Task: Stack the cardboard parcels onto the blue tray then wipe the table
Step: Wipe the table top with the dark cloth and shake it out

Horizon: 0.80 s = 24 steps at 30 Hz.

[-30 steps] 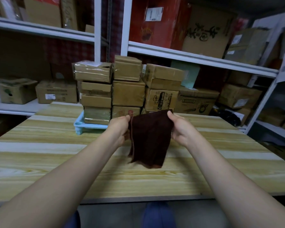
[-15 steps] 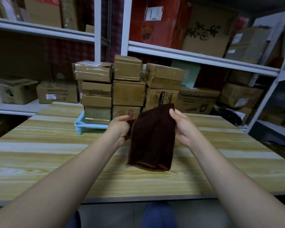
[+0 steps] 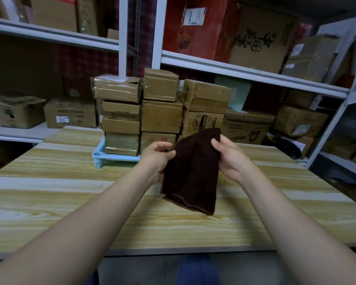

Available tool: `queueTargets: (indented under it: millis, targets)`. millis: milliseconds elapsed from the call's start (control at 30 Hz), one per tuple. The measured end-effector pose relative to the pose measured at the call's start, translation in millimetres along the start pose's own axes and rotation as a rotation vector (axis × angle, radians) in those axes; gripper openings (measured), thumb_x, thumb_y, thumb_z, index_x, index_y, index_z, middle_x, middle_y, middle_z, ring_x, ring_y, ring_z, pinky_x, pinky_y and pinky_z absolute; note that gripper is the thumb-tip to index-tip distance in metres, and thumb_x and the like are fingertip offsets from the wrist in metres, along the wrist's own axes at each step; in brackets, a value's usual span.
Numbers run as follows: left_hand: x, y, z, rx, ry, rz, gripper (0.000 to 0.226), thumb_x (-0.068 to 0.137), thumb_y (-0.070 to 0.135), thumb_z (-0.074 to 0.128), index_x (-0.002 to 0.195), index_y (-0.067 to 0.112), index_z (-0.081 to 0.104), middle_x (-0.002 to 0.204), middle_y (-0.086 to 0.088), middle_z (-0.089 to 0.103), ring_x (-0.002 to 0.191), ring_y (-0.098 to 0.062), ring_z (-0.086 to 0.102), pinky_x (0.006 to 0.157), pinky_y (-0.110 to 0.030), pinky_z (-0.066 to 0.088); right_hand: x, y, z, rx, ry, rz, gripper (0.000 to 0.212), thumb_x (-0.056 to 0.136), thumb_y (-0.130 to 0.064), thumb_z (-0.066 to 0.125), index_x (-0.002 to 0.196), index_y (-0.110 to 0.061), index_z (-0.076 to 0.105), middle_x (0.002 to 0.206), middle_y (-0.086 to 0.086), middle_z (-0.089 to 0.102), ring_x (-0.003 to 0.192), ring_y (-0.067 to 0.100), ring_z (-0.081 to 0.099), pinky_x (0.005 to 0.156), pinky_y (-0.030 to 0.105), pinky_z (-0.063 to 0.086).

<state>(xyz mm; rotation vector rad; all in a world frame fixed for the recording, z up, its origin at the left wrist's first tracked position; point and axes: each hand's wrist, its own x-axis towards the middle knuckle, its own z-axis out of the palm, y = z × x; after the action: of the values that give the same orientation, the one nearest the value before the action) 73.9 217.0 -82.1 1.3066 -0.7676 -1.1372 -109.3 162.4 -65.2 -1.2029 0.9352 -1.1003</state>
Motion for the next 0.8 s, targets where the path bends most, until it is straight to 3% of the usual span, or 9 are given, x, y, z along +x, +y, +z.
queueTargets:
  millis: [67,133,233,300,367,433,533,667,800]
  targets:
    - [1,5,-1,-0.017,0.052,0.088,0.028,0.086,0.000,0.068,0.106,0.019,0.071,0.109,-0.006,0.066,0.089,-0.019,0.065,0.070,-0.029,0.057,4,-1,-2,-0.262,0.146,-0.021,0.025,0.101,-0.013,0.052,0.124,-0.012,0.062,0.113,0.006,0.071,0.102,0.020,0.068,0.075,0.032,0.053]
    - [0,10,-3,0.056,0.022,0.135,0.039,0.081,-0.001,0.073,0.113,0.022,0.070,0.111,-0.004,0.065,0.097,-0.020,0.064,0.087,-0.034,0.056,8,-1,-6,-0.398,0.284,-0.043,0.034,0.096,-0.015,0.063,0.128,-0.007,0.055,0.121,0.012,0.067,0.108,0.024,0.065,0.085,0.037,0.057]
    - [-1,14,-3,0.442,0.069,0.220,0.055,0.073,0.006,0.082,0.122,0.024,0.066,0.119,-0.002,0.065,0.111,-0.023,0.061,0.099,-0.036,0.050,4,-4,-10,-0.470,0.211,-0.053,0.065,0.087,-0.013,0.074,0.142,-0.013,0.041,0.133,0.008,0.059,0.115,0.021,0.059,0.102,0.043,0.050]
    - [-4,17,-6,0.695,0.171,0.287,0.044,0.074,0.014,0.083,0.114,0.025,0.070,0.115,0.000,0.066,0.114,-0.022,0.059,0.097,-0.036,0.050,-3,-6,-7,-0.707,0.099,-0.045,0.065,0.086,-0.010,0.074,0.143,-0.016,0.043,0.132,0.004,0.058,0.115,0.020,0.057,0.099,0.037,0.050]
    - [-9,21,-9,0.763,0.229,0.336,0.017,0.080,0.018,0.078,0.089,0.030,0.070,0.103,0.002,0.066,0.111,-0.022,0.059,0.093,-0.036,0.051,-9,-9,-4,-0.966,0.100,-0.091,0.042,0.091,-0.014,0.068,0.132,-0.019,0.059,0.120,0.004,0.064,0.108,0.022,0.061,0.092,0.036,0.053]
    - [-11,26,-12,0.788,0.287,0.377,0.016,0.083,0.025,0.073,0.076,0.034,0.062,0.113,-0.001,0.058,0.117,-0.026,0.048,0.096,-0.037,0.042,-13,-13,-3,-0.936,0.124,-0.154,0.017,0.097,-0.022,0.061,0.110,-0.016,0.070,0.105,0.008,0.070,0.100,0.025,0.064,0.084,0.039,0.056]
    - [-16,41,-16,0.728,0.266,0.407,0.011,0.082,0.032,0.072,0.079,0.033,0.061,0.125,-0.001,0.041,0.123,-0.027,0.035,0.102,-0.043,0.036,-14,-21,-7,-0.580,0.079,-0.150,0.026,0.101,-0.027,0.054,0.105,-0.006,0.069,0.098,0.011,0.065,0.089,0.024,0.060,0.066,0.031,0.051]
    - [-9,47,-16,0.507,0.026,0.397,0.014,0.079,0.019,0.076,0.076,0.023,0.063,0.087,-0.001,0.068,0.083,-0.022,0.066,0.060,-0.029,0.052,-7,-16,-2,-0.262,0.102,-0.008,0.019,0.102,-0.026,0.053,0.097,-0.013,0.066,0.083,0.002,0.063,0.068,0.014,0.056,0.048,0.022,0.041]
    - [11,16,-23,0.709,0.050,0.246,0.014,0.076,0.021,0.080,0.081,0.025,0.068,0.090,0.002,0.071,0.090,-0.019,0.068,0.084,-0.039,0.057,9,26,-8,-0.491,0.143,0.113,0.007,0.100,-0.021,0.057,0.095,-0.017,0.061,0.093,0.011,0.056,0.069,0.019,0.050,0.047,0.025,0.044]
